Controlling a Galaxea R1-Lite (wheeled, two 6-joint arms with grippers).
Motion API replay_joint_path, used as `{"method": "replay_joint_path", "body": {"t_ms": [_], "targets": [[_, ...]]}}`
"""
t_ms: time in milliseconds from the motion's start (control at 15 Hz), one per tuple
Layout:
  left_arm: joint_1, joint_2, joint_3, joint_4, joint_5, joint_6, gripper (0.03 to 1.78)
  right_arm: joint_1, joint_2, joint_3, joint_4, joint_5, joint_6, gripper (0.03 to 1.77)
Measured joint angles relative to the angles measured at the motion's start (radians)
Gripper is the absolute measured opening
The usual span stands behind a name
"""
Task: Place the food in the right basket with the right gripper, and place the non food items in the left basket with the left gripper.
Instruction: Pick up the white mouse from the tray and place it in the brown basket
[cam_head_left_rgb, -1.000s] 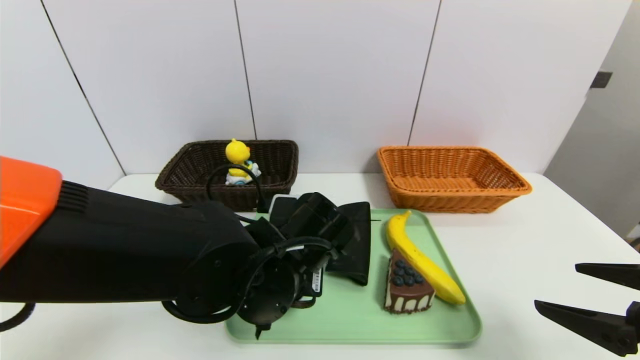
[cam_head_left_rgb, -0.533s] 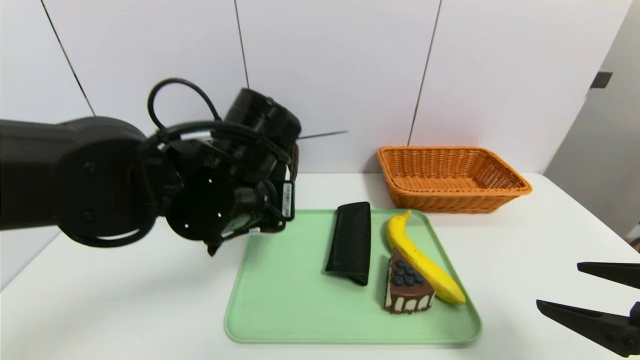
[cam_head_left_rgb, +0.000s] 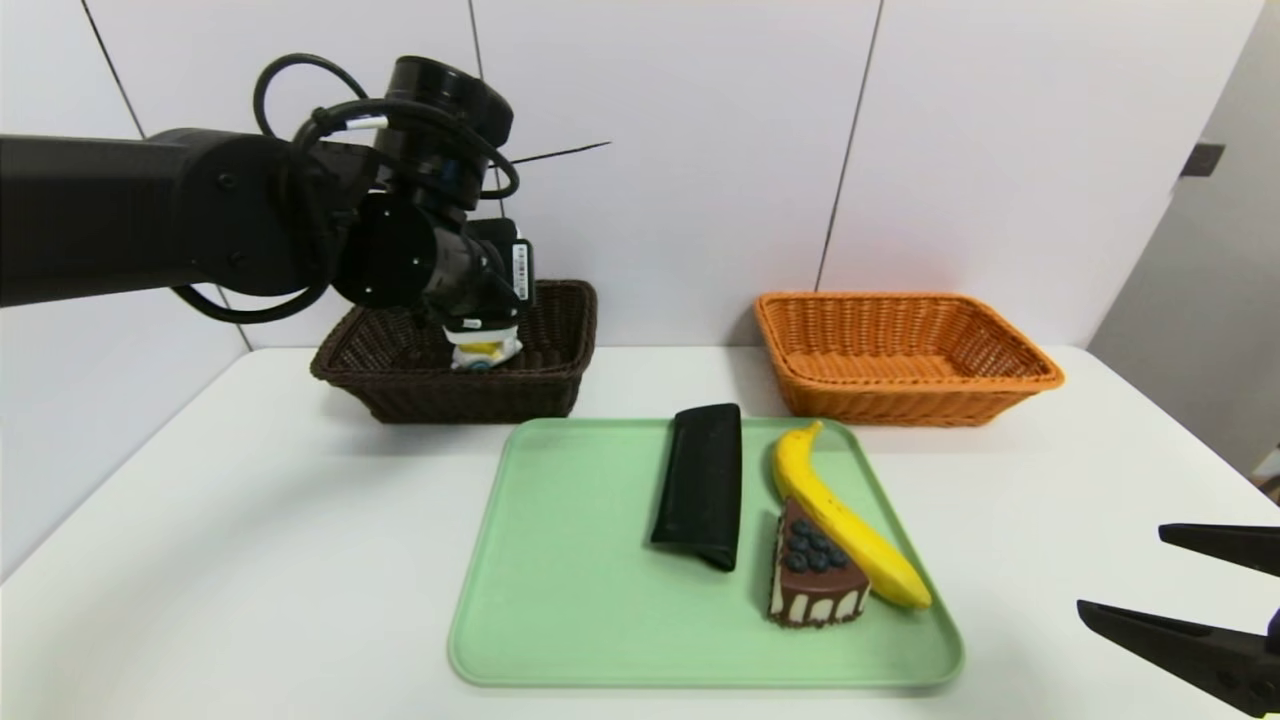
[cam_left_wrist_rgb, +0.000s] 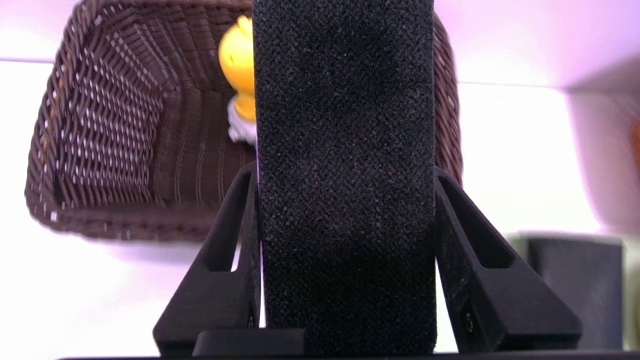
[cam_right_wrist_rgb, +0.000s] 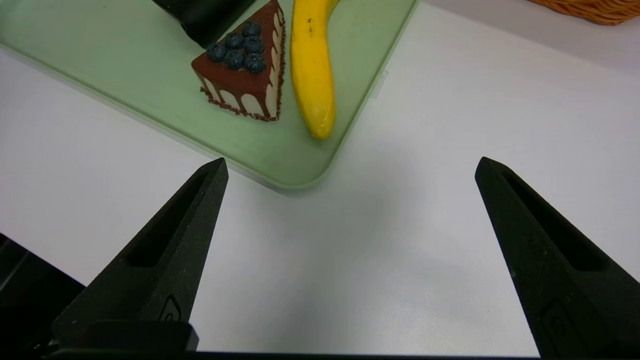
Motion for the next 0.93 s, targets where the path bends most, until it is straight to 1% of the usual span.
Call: {"method": "replay_joint_path", "body": {"t_ms": [200,400,733,933], "targets": [[0.04,0.109,-0.117,-0.001,-0.001,-0.001,0.97,0.0,0.0,0.006,0.0,0.0,0.0,1.71],[0.053,0.212,-0.196,-0.001,-0.002,-0.003,0.97,0.0,0.001,0.011,0.0,0.0,0.001,1.71],[0.06,0.317,-0.236,-0.012,-0.006,-0.005,0.97,-0.004,0.004,0.015,0.0,0.0,0.002,1.71],[0.069,0.341,-0.24,-0.014,-0.045,-0.01,0.97,-0.004,0.006,0.019,0.0,0.0,0.001,1.71]]}}
